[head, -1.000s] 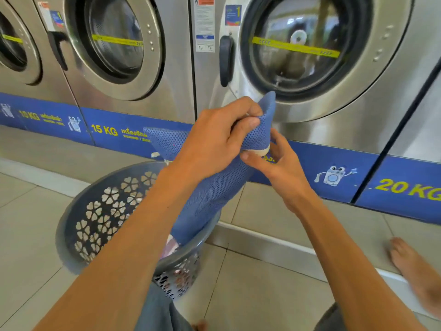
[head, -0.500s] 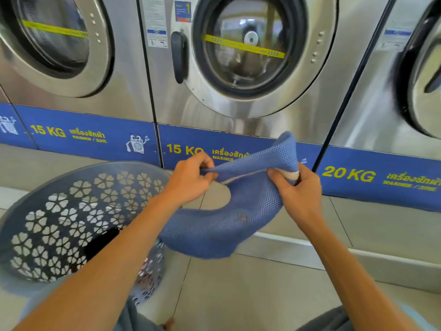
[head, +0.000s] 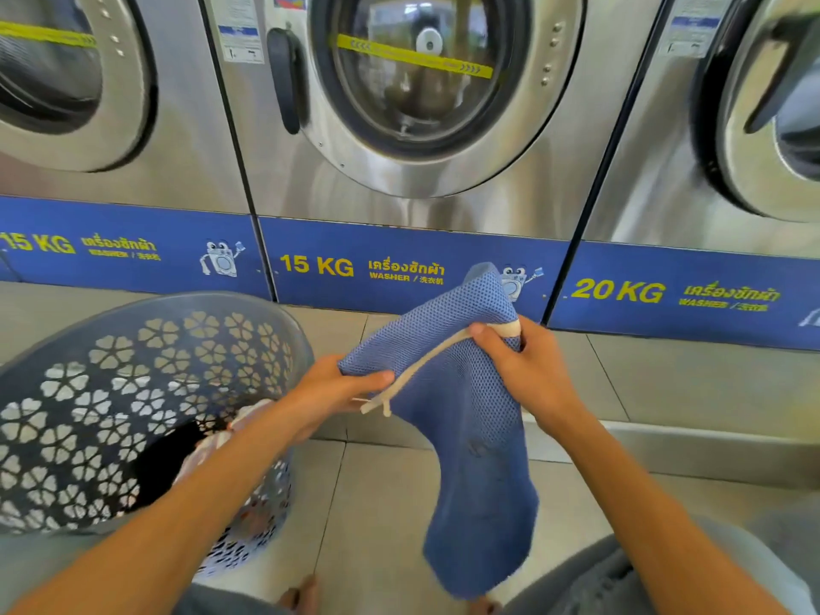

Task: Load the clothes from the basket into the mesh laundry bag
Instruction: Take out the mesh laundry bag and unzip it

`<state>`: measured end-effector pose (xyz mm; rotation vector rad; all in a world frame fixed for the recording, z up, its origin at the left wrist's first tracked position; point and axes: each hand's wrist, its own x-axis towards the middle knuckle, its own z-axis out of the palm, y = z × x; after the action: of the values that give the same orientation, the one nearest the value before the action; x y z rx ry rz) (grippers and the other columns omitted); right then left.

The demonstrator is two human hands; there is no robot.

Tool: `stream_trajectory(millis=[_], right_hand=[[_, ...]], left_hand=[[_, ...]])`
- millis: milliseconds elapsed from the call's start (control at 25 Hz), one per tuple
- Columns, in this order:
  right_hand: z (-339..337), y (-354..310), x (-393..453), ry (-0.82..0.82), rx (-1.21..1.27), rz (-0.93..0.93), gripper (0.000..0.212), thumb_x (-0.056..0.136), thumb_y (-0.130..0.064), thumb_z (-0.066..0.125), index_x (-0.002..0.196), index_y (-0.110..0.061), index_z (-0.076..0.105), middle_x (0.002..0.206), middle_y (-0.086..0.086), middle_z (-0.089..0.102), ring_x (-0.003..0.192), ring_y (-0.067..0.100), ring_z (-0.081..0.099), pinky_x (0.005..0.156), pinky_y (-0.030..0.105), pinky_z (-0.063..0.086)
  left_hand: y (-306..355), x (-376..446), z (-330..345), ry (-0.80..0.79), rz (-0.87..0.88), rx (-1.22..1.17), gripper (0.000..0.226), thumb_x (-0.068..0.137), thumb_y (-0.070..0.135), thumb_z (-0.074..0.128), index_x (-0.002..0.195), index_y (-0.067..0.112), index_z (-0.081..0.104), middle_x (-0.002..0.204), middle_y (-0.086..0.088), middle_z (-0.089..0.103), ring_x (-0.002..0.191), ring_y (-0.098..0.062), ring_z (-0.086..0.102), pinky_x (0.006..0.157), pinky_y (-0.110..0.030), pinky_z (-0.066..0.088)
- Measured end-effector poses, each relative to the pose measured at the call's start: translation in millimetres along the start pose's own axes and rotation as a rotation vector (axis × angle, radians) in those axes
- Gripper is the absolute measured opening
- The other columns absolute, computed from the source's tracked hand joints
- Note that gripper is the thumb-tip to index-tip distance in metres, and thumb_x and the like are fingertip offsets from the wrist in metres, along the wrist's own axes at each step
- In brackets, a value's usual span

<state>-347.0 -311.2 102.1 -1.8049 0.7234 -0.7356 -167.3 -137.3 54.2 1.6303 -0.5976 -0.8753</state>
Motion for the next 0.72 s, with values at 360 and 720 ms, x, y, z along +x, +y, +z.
stream_trajectory(millis=[360,720], right_hand=[[15,28,6,-0.022,-0.308,0.091,0.030,0.087,-0.041,0.062,0.088,-0.012,0.065,0.075,0.000,0.066,0.073,0.020,0.061,0.060,0.032,0.046],[41,60,3,-0.148,-0.561,0.247,0.062,0.083,-0.034,0.064,0.133,-0.005,0.043,0.134,0.019,0.047,0.123,0.037,0.046,0.098,0.044,0.044]], left_hand=[[-20,-2,13,0.161,-0.075,0.095,0.032,0.083,0.020,0.074,0.113,0.009,0.067,0.109,-0.012,0.074,0.098,-0.027,0.072,0.089,-0.044,0.059],[-20,-3,9,0.291,0.042,0.318,0.012,0.087,0.024,0.064,0.096,0.023,0.071,0.098,-0.003,0.075,0.092,-0.021,0.070,0.083,-0.040,0.059]])
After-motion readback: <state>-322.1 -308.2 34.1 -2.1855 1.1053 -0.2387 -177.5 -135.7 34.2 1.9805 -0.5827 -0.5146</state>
